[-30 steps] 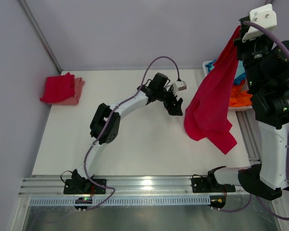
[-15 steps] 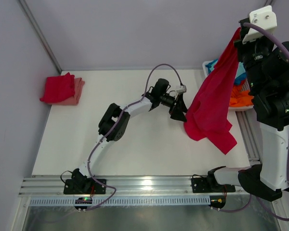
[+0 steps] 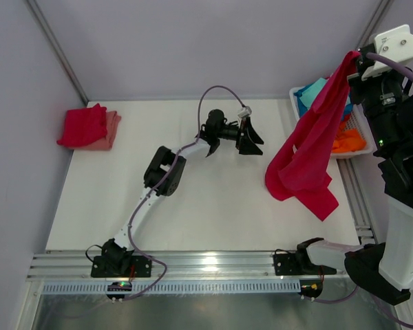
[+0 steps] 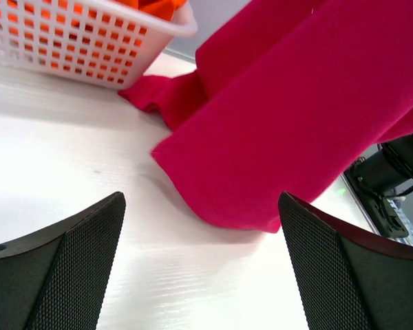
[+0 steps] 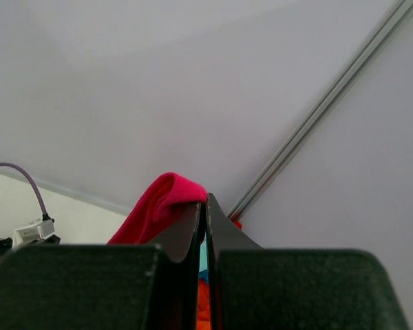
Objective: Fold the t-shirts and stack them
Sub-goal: Flatten out the tshirt
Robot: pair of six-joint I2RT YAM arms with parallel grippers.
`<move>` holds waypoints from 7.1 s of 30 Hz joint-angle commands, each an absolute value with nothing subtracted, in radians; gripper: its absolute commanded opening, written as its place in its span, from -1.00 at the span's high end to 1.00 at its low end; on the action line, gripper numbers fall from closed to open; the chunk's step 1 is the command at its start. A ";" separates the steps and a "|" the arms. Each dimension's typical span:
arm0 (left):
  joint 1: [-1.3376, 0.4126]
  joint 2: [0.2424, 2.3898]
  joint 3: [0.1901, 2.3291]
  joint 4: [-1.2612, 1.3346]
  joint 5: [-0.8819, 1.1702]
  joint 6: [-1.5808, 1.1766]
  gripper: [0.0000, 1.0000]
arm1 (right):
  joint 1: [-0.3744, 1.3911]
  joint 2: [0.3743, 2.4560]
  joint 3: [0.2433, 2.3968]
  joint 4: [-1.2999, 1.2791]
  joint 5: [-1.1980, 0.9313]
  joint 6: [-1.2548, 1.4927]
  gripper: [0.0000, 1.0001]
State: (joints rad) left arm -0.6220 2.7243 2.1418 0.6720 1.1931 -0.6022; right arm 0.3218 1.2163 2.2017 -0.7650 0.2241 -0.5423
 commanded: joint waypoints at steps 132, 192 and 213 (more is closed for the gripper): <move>-0.902 2.485 2.177 -0.350 0.836 0.063 -0.11 | 0.325 1.186 2.069 -0.746 0.195 -0.568 0.94; -0.644 1.907 1.643 -1.384 0.023 0.382 -0.47 | 0.325 1.046 1.219 -0.399 0.307 -0.730 0.94; -0.442 2.071 1.890 -1.019 0.107 0.226 -0.99 | 0.324 1.055 1.235 -0.365 0.328 -0.703 0.94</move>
